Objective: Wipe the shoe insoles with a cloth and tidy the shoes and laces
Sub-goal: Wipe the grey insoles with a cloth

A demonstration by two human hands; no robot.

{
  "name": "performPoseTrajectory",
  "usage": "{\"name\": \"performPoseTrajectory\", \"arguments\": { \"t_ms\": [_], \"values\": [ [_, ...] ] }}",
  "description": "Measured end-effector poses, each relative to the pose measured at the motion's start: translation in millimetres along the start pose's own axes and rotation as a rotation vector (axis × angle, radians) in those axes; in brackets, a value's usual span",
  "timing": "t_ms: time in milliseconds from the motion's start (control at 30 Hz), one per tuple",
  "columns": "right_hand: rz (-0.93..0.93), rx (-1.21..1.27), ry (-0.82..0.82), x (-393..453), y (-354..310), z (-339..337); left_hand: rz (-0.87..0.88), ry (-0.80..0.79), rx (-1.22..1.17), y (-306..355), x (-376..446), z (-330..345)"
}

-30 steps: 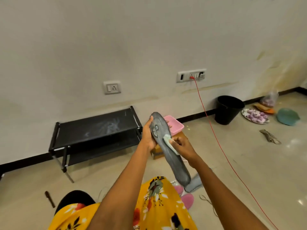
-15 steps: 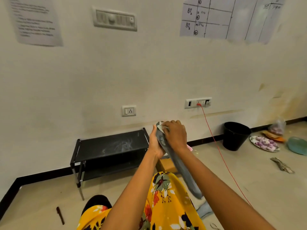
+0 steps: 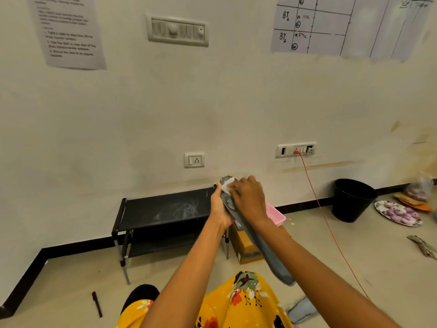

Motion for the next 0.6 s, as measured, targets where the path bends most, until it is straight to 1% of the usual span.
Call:
{"name": "performPoseTrajectory", "arguments": {
  "t_ms": [33,100,133,200,233,267,333,367,400,433,500,533,567,600],
  "values": [
    [-0.044,0.012,0.006,-8,-1,6,0.003,0.009,-0.022,2,1,-4],
    [-0.105,-0.066,0.039,-7,7,1,-0.004,0.018,0.010,1,2,-9],
    [-0.085,-0.113,0.048,0,13,-3,-0.003,0.024,0.041,-2,2,-10],
    [0.040,-0.106,0.072,9,16,-11,0.002,0.028,0.050,-5,1,-9],
    [0.060,-0.094,0.087,8,11,-7,0.001,0.036,0.042,-4,0,-8],
    [0.030,-0.078,0.088,3,1,-6,0.006,0.047,0.018,-1,0,-10],
    [-0.100,-0.013,0.008,-13,-13,3,0.023,0.042,-0.028,6,-3,-17],
    [-0.176,-0.024,-0.026,-16,-11,4,0.028,0.043,-0.029,8,-7,-19],
    [-0.203,-0.069,-0.036,-13,-7,0,0.026,0.050,-0.014,9,-9,-21],
    [-0.164,-0.105,-0.024,-4,1,-3,0.023,0.058,0.003,9,-12,-21],
    [-0.012,-0.093,0.022,7,4,-8,0.022,0.077,0.044,8,-17,-17],
    [0.016,-0.096,0.030,7,-3,-7,0.028,0.088,0.051,10,-17,-14],
    [-0.003,-0.072,0.001,2,-14,-6,0.034,0.099,0.043,13,-16,-13],
    [-0.049,-0.027,-0.067,-3,-23,-3,0.041,0.099,0.024,16,-15,-15]
  ]
}}
Point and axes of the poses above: each hand's wrist, its own x-axis towards the middle knuckle, its own z-axis out of the palm, y = z × x, the point moved 1 cm from there along x, towards the middle knuckle, and after that the axes turned 2 degrees about z, right-handed, at the moved point
